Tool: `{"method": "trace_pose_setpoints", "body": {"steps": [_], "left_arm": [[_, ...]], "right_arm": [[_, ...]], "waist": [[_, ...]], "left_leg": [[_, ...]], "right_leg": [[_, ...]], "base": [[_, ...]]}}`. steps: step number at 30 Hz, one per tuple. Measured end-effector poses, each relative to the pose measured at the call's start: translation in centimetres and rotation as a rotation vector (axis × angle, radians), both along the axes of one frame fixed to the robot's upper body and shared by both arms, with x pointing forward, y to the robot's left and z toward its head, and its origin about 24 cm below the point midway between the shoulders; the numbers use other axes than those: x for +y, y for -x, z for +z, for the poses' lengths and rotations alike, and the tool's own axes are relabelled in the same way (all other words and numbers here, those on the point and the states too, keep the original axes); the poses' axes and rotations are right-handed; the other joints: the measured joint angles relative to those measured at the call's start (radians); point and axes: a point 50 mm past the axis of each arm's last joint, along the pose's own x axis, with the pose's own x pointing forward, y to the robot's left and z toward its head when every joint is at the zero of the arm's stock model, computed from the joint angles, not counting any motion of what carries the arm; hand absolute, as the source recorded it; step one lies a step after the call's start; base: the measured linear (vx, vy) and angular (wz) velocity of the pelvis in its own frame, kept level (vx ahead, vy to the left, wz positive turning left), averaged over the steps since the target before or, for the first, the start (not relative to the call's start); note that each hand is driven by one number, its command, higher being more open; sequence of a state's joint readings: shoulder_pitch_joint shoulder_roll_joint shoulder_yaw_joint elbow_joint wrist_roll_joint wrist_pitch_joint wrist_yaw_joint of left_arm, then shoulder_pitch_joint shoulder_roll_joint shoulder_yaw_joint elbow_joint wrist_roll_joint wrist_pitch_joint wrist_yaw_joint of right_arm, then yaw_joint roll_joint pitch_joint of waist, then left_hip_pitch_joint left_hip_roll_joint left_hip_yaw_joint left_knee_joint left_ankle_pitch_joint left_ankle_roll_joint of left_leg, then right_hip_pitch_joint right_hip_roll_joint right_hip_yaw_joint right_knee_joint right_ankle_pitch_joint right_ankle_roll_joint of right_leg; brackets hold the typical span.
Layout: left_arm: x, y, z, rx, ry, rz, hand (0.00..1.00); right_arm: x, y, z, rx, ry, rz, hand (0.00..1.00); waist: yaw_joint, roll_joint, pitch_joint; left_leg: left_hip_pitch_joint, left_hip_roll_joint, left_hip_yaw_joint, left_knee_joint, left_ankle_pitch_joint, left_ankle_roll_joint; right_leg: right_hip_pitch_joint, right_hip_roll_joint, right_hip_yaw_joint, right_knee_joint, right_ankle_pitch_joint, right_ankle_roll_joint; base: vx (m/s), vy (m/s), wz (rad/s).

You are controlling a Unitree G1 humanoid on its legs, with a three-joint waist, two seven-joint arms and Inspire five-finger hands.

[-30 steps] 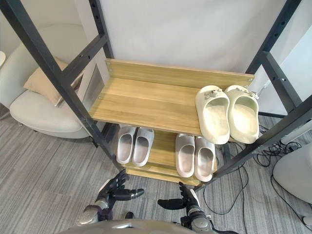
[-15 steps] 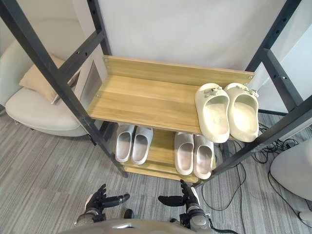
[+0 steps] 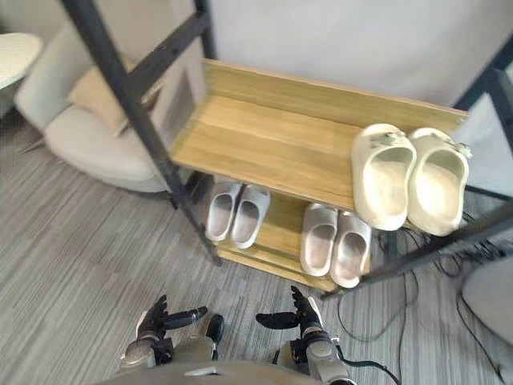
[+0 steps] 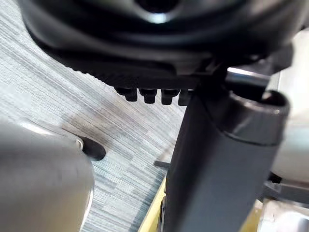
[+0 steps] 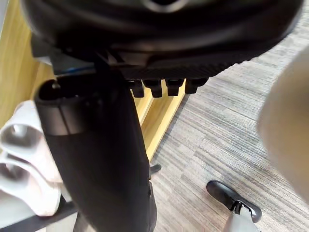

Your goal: Organize the slippers on the shoe rack

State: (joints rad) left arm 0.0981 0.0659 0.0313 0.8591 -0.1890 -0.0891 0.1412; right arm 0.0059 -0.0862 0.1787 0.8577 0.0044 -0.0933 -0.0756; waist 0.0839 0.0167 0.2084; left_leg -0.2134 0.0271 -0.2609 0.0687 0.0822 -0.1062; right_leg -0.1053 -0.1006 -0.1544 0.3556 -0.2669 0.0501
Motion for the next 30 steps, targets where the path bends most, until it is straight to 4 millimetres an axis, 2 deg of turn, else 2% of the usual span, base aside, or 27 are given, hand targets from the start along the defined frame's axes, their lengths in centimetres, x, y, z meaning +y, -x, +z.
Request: {"method": "trace_pose_setpoints", "body": {"steps": [2, 3, 4, 5, 6, 7, 8, 9, 10, 11, 12, 13, 14, 15, 16, 17, 19, 20, 24, 27, 28, 29, 30], "left_arm": [[-0.7, 0.0, -0.1, 0.002, 0.024, 0.006, 1.00], [-0.9, -0.1, -0.1, 0.000, 0.029, 0.013, 1.00], [-1.0, -0.1, -0.1, -0.004, 0.038, 0.023, 1.00], [-1.2, -0.1, -0.1, -0.008, 0.044, 0.021, 1.00], [-1.1, -0.1, -0.1, -0.009, 0.041, 0.019, 1.00], [-0.7, -0.4, 0.0, -0.016, 0.028, 0.008, 1.00], [-0.4, -0.7, 0.1, -0.020, 0.020, 0.000, 1.00], [-0.4, -0.8, 0.1, -0.018, 0.017, -0.002, 1.00], [-0.6, -0.5, -0.1, -0.011, 0.020, 0.004, 1.00], [-1.1, -0.2, -0.2, -0.003, 0.032, -0.001, 1.00], [-1.2, -0.3, -0.2, -0.004, 0.027, -0.020, 1.00], [-1.2, -0.3, -0.1, -0.006, 0.017, -0.041, 1.00], [-0.7, -0.3, -0.2, 0.003, -0.003, -0.065, 1.00], [-0.8, -0.3, -0.2, 0.010, 0.000, -0.068, 1.00], [-0.8, 0.0, -0.4, 0.026, 0.001, -0.068, 1.00], [-1.1, 0.0, -0.5, 0.029, 0.005, -0.076, 1.00], [-1.4, -0.1, -0.5, 0.023, 0.009, -0.089, 1.00], [-1.2, 0.0, -0.5, 0.027, 0.005, -0.090, 1.00], [-0.3, 0.6, -0.8, 0.061, -0.026, -0.107, 1.00], [-0.1, 1.4, -1.0, 0.079, -0.029, -0.097, 1.00], [-0.1, 1.5, -1.0, 0.081, -0.023, -0.089, 1.00], [-0.1, 1.5, -1.0, 0.079, -0.024, -0.091, 1.00], [0.0, 1.5, -1.0, 0.077, -0.028, -0.093, 1.00]], "right_arm": [[-0.7, -0.5, 0.2, -0.011, 0.022, -0.001, 1.00], [-0.7, -0.4, 0.2, -0.008, 0.022, -0.002, 1.00], [-0.8, -0.4, 0.2, -0.010, 0.029, -0.007, 1.00], [-0.9, -0.4, 0.2, -0.013, 0.033, -0.021, 1.00], [-0.9, -0.4, 0.2, -0.013, 0.032, -0.025, 1.00], [-0.6, -0.7, 0.4, -0.026, 0.017, -0.039, 1.00], [-0.8, -0.9, 0.5, -0.035, 0.015, -0.055, 1.00], [-1.2, -0.9, 0.6, -0.039, 0.022, -0.072, 1.00], [-1.8, -0.8, 0.6, -0.037, 0.035, -0.077, 1.00], [-2.2, -0.8, 0.7, -0.039, 0.046, -0.076, 1.00], [-2.4, -0.9, 0.7, -0.040, 0.050, -0.076, 1.00], [-2.5, -0.9, 0.7, -0.037, 0.049, -0.079, 1.00], [-1.9, -0.9, 0.7, -0.041, 0.029, -0.078, 1.00], [-1.9, -0.9, 0.6, -0.040, 0.028, -0.079, 1.00], [-1.8, -0.8, 0.6, -0.035, 0.027, -0.080, 1.00], [-2.0, -0.4, 0.4, -0.025, 0.026, -0.090, 1.00], [-1.8, 0.0, 0.2, -0.012, 0.019, -0.092, 1.00], [-1.1, 0.0, 0.1, -0.009, 0.000, -0.088, 1.00], [0.8, 0.5, -0.4, 0.023, -0.052, -0.082, 1.00], [1.4, 0.6, -0.5, 0.034, -0.073, -0.073, 1.00], [1.5, 0.8, -0.7, 0.044, -0.073, -0.066, 1.00], [1.5, 1.0, -0.8, 0.056, -0.074, -0.065, 1.00], [1.6, 1.2, -0.9, 0.064, -0.077, -0.066, 1.00]], "waist": [[0.003, 0.044, 0.013], [0.005, 0.052, 0.017], [0.008, 0.064, 0.024], [0.003, 0.061, 0.026], [0.002, 0.056, 0.024], [-0.008, 0.027, 0.022], [-0.009, 0.019, 0.027], [-0.009, 0.021, 0.025], [-0.009, 0.027, 0.022], [-0.016, 0.051, 0.009], [-0.022, 0.058, 0.006], [-0.025, 0.045, 0.004], [-0.036, 0.029, -0.003], [-0.037, 0.029, -0.003], [-0.043, 0.023, 0.000], [-0.061, 0.029, -0.004], [-0.062, 0.033, -0.012], [-0.061, 0.012, -0.019], [-0.061, -0.019, -0.025], [-0.058, -0.018, -0.027], [-0.052, -0.013, -0.029], [-0.049, -0.014, -0.028], [-0.049, -0.023, -0.025]], "left_leg": [[-0.015, 0.028, -0.062, -0.038, 0.039, -0.018], [-0.012, 0.039, -0.067, -0.050, 0.047, -0.019], [-0.012, 0.055, -0.039, -0.063, 0.058, 0.017], [-0.013, 0.072, 0.061, -0.098, 0.036, 0.157], [-0.011, 0.075, 0.096, -0.112, 0.015, 0.182], [-0.030, 0.072, 0.209, -0.091, -0.050, 0.171], [-0.053, 0.067, 0.257, -0.021, -0.054, 0.135], [-0.072, 0.061, 0.298, 0.087, -0.057, 0.106], [-0.079, 0.066, 0.344, 0.223, -0.051, 0.109], [-0.083, 0.077, 0.403, 0.247, -0.059, 0.101], [-0.087, 0.070, 0.424, 0.228, -0.038, 0.103], [-0.066, 0.054, 0.416, 0.150, 0.006, 0.080], [-0.035, 0.049, 0.483, 0.112, -0.035, 0.076], [-0.028, 0.061, 0.526, 0.154, -0.075, 0.079], [0.022, 0.079, 0.625, 0.205, -0.142, 0.093], [0.075, 0.068, 0.669, 0.138, -0.139, 0.077], [0.127, 0.030, 0.644, 0.004, -0.108, 0.090], [0.151, -0.004, 0.608, -0.079, -0.060, 0.089], [0.192, -0.047, 0.518, -0.155, -0.027, 0.105], [0.210, -0.067, 0.458, -0.155, -0.030, 0.113], [0.223, -0.074, 0.421, -0.155, -0.042, 0.140], [0.239, -0.083, 0.390, -0.154, -0.047, 0.154], [0.254, -0.094, 0.357, -0.151, -0.054, 0.166]], "right_leg": [[0.013, 0.036, -0.061, -0.039, 0.023, -0.018], [0.022, 0.045, -0.078, -0.047, 0.026, -0.023], [0.041, 0.059, -0.113, -0.054, 0.031, -0.032], [0.055, 0.057, -0.149, -0.068, 0.040, -0.046], [0.056, 0.051, -0.156, -0.077, 0.047, -0.052], [0.056, 0.012, -0.199, -0.110, 0.063, -0.059], [0.054, -0.006, -0.221, -0.111, 0.064, -0.061], [0.057, -0.020, -0.248, -0.111, 0.064, -0.061], [0.059, -0.025, -0.278, -0.102, 0.062, -0.059], [0.059, -0.017, -0.304, -0.093, 0.059, -0.054], [0.058, -0.018, -0.318, -0.092, 0.057, -0.053], [0.063, -0.023, -0.331, -0.122, 0.063, -0.056], [0.093, -0.038, -0.396, -0.181, 0.085, -0.043], [0.095, -0.043, -0.409, -0.175, 0.085, -0.043], [0.117, -0.056, -0.451, -0.162, 0.085, -0.043], [0.141, -0.067, -0.502, -0.162, 0.089, -0.037], [0.165, -0.068, -0.560, -0.175, 0.099, -0.019], [0.177, -0.076, -0.597, -0.190, 0.113, 0.002], [0.235, -0.087, -0.676, -0.202, 0.129, 0.026], [0.261, -0.122, -0.709, -0.129, 0.129, 0.029], [0.254, -0.164, -0.716, -0.013, 0.122, 0.038], [0.247, -0.205, -0.714, 0.089, 0.120, 0.037], [0.227, -0.254, -0.690, 0.201, 0.121, 0.021]], "base": [[-0.19, -0.154, 0.76], [-0.12, -0.176, 0.75], [-0.05, -0.153, 0.77], [-0.03, -0.148, 0.70], [0.00, -0.092, 0.93], [0.02, -0.017, 0.78], [0.01, 0.005, 1.00], [0.01, 0.020, 0.76], [0.02, 0.029, 0.82], [0.02, 0.036, 0.87], [-0.03, 0.046, 0.96], [-0.01, 0.073, 1.20], [0.00, 0.084, 0.96], [0.08, 0.084, 1.00], [0.08, 0.089, 1.03], [0.07, 0.114, 1.15], [0.02, 0.219, 1.06], [0.02, 0.186, 0.88], [0.05, 0.093, 0.75], [0.06, 0.069, 0.74], [0.08, 0.096, 0.72], [0.11, 0.130, 0.87], [0.08, 0.087, 0.84]]}}
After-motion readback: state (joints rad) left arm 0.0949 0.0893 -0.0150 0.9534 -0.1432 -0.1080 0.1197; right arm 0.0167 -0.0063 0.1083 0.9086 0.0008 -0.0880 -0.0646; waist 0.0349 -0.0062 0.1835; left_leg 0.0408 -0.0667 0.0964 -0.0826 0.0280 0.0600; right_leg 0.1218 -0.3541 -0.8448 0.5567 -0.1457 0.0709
